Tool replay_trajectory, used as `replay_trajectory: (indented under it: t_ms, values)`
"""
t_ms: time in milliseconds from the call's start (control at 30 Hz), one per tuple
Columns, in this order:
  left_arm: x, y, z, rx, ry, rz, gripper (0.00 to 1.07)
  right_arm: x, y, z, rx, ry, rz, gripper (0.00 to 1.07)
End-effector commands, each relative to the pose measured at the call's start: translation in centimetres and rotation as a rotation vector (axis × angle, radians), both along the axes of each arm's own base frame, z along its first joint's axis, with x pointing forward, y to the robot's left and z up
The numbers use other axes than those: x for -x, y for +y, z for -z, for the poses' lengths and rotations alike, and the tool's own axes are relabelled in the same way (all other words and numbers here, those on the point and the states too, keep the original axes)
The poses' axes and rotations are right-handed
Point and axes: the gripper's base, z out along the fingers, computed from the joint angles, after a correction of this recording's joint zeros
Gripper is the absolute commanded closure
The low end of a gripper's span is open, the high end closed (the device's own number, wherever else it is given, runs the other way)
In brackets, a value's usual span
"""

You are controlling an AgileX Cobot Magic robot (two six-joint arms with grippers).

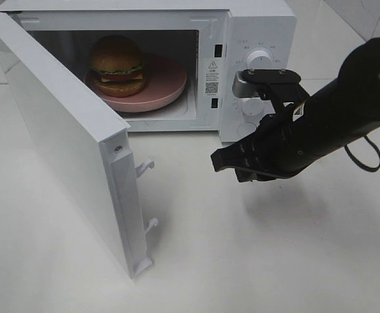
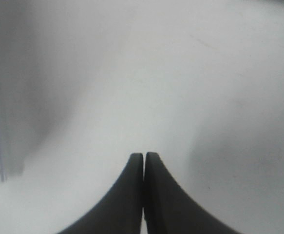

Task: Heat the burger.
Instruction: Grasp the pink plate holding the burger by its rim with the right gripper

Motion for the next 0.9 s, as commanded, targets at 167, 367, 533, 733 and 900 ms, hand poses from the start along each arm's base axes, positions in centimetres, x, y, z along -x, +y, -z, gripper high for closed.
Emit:
replay_trajectory:
  t_ms: [167,367,533,733,900]
  values:
    - [0.2,0.0,0.1,0.009,-0.012,0.002,0.07,-0.5,-0.8,-2.1,0.252,0.024,-0.225,1.07]
    - [0.2,0.0,0.1,0.009,-0.012,0.002,0.07,-0.7,-1.2,-3.3,0.398,0.026,-0.442,1.07]
    - [0.2,0.0,0.1,0.009,-0.012,0.002,0.07,-0.5,-1.3,-3.6,0.483,0.017,-0.69,1.07]
    - [0.2,0.0,0.1,0.009,-0.012,0.002,0.07,-0.2,-1.4,-3.6,0.566,-0.027,-1.006,1.07]
    - [0.2,0.0,0.1,0.009,-0.012,0.002,0.07,-0.2,-1.4,-3.6,0.609,-0.076,-1.197,1.07]
